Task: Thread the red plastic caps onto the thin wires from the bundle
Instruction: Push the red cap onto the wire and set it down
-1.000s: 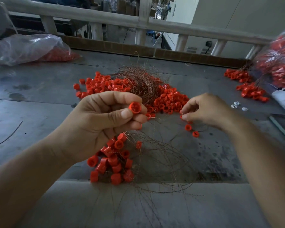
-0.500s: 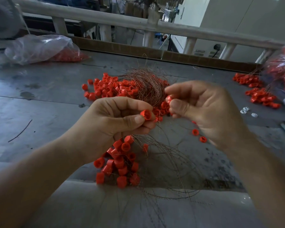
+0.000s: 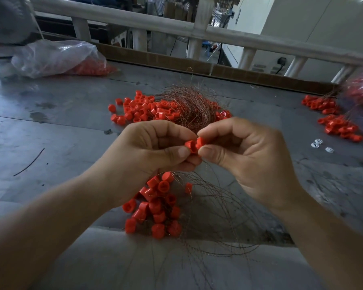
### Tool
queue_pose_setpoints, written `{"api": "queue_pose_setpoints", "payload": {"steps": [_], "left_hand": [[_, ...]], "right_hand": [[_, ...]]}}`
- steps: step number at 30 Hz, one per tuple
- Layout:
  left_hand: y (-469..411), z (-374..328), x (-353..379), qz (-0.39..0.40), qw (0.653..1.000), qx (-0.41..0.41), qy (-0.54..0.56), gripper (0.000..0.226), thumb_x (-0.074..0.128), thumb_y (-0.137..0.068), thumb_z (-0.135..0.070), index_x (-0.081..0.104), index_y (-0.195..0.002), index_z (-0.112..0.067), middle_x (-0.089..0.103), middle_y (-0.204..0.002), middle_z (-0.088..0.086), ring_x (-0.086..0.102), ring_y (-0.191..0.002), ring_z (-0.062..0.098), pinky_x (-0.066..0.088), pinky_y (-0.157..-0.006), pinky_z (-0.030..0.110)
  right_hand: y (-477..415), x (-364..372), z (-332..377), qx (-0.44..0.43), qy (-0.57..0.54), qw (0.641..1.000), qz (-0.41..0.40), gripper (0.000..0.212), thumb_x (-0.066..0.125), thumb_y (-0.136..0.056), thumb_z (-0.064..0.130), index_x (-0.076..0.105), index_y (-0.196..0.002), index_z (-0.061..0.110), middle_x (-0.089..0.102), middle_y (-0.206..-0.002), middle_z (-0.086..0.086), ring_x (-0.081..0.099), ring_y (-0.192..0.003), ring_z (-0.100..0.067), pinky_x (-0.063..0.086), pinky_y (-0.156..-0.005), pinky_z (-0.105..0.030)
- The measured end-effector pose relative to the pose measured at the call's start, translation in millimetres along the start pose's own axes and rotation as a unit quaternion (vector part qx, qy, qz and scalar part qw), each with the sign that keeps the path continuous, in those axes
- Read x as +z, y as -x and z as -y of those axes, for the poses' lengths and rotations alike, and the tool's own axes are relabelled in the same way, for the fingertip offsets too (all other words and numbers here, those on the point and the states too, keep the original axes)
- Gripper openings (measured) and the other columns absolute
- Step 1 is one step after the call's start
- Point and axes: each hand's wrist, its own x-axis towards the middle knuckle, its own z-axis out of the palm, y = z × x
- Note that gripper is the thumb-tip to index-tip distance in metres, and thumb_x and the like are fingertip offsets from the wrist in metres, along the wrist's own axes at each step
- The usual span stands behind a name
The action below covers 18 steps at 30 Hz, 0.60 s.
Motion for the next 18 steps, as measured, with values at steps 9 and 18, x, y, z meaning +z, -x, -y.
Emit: {"api": "queue_pose_setpoints", "payload": {"steps": [9,18], "left_hand": [[-0.6,1.1,1.3,-0.015,0.999,0.003,-0.034,0.02,0.065,-0.061,-0.01,0.073,-0.079,-0.017,0.072,-0.075,0.007,0.07,-0.07,0.017,0.054,-0.062,0.02],[1.3,1.8,3.3,-0.015,0.999,0.005,-0.048,0.018,0.066,-0.059,-0.013,0.073,-0.076,-0.017,0.072,-0.071,0.007,0.07,-0.068,0.016,0.054,-0.061,0.019]], "right_hand": [[2.2,2.0,-0.5,-0.039,0.131,0.991,-0.012,0.025,0.07,-0.068,0.018,0.063,-0.091,0.024,0.064,-0.084,0.012,0.063,-0.076,-0.002,0.049,-0.069,-0.013],[3.0,1.4,-0.4,-0.067,0.19,0.979,-0.016,0.021,0.071,-0.068,0.017,0.07,-0.088,0.013,0.065,-0.08,0.007,0.063,-0.078,-0.006,0.05,-0.07,-0.014]]}}
